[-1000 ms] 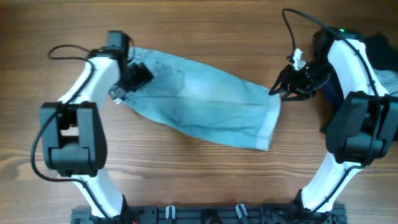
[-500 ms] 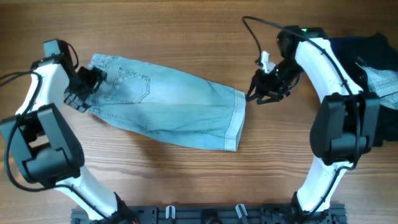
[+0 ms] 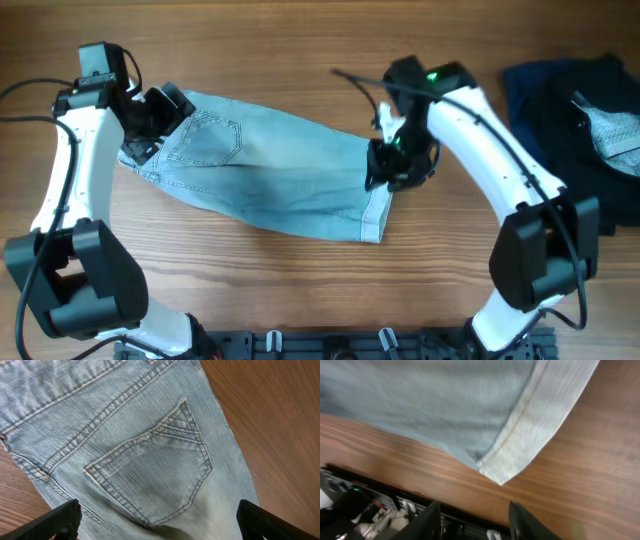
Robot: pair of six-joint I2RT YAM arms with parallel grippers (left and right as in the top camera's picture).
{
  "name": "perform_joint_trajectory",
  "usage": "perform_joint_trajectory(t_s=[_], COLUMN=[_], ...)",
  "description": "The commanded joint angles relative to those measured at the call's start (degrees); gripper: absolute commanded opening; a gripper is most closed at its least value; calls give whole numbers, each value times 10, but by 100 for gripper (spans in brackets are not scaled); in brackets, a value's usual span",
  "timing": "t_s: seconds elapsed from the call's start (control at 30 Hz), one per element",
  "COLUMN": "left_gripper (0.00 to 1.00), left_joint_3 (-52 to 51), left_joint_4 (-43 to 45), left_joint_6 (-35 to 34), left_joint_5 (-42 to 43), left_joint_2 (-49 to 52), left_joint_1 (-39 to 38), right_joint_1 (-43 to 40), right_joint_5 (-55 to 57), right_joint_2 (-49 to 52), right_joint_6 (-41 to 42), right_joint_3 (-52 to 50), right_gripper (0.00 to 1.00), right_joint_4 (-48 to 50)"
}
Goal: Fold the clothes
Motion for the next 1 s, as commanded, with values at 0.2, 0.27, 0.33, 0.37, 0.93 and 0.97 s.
perform_joint_trajectory(t_s=[0.2, 0.27, 0.33, 0.37, 0.93, 0.97], left_gripper=[100, 100, 100, 100, 100, 100], left_joint_3=[8, 8, 8, 8, 8, 8], left_joint_4=[0, 0, -2, -3, -5, -5], left_joint_6=[15, 15, 16, 15, 16, 16], left_joint_5=[6, 6, 6, 6, 6, 4], left_joint_2=[-7, -7, -7, -7, -7, -7], left_joint_1=[-1, -1, -1, -1, -1, -1], right_joint_1=[37, 37, 37, 37, 37, 37], right_joint_5=[44, 37, 22, 20, -16, -9], right_joint_2=[-122, -122, -122, -122, -122, -122], right_joint_6=[161, 161, 161, 171, 188, 184], right_joint_3=[-212, -231, -250, -260, -318, -311], right_gripper=[46, 47, 47, 47, 45, 44], right_joint_4=[197, 224, 252, 267, 376, 374])
